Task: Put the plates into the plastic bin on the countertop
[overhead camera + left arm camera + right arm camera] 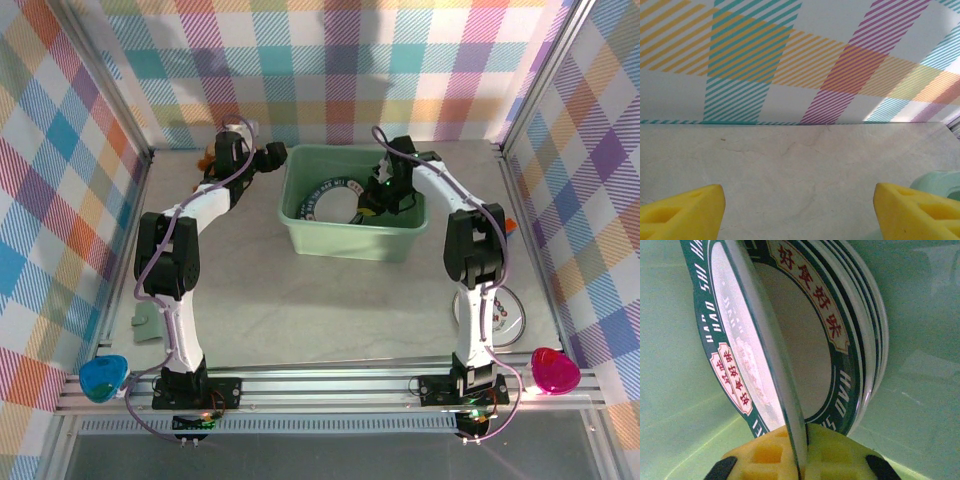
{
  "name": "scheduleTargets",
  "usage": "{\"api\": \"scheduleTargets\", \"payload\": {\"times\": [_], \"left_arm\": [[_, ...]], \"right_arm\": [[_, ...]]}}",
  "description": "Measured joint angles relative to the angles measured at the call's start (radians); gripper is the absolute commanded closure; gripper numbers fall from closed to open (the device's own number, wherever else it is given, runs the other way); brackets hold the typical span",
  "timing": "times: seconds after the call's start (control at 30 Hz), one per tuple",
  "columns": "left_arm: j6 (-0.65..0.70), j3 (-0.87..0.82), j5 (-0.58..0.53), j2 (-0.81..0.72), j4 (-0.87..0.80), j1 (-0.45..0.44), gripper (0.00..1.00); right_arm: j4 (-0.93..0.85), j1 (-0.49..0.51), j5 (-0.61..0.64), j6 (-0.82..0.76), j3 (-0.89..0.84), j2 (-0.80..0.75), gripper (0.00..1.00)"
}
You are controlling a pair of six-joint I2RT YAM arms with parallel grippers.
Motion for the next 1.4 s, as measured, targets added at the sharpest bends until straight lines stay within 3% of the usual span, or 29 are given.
{"api": "scheduleTargets", "payload": {"times": [0.17,0.27,0.57,0.63,0.77,0.87,1.1,1.4], "left_arm": [[0.009,0.0,-0.007,0.0,-0.001,0.0,0.22],[0.012,0.0,-0.009,0.0,-0.001,0.0,0.22],[0.012,-0.039,-0.01,-0.023,0.015,0.0,0.22],[0.012,-0.061,-0.01,-0.041,0.016,-0.003,0.22],[0.012,-0.114,-0.017,-0.082,0.041,-0.013,0.22],[0.011,-0.154,-0.026,-0.114,0.069,-0.02,0.22],[0.011,-0.185,-0.034,-0.141,0.118,-0.026,0.22],[0.007,-0.175,-0.033,-0.15,0.053,-0.025,0.21]], "right_arm": [[-0.032,0.0,-0.017,-0.013,0.036,0.032,0.87],[-0.053,0.002,-0.005,-0.021,0.036,0.033,0.65],[-0.062,0.008,0.091,-0.027,0.034,0.029,0.29],[-0.061,0.013,0.115,-0.03,0.034,0.021,0.26],[-0.056,0.031,0.22,-0.045,0.012,-0.038,0.08],[-0.019,0.051,0.304,-0.053,-0.075,-0.146,0.03],[0.124,0.097,0.472,-0.095,-0.221,-0.383,0.03],[0.186,0.116,0.666,-0.12,-0.317,-0.543,0.03]]}}
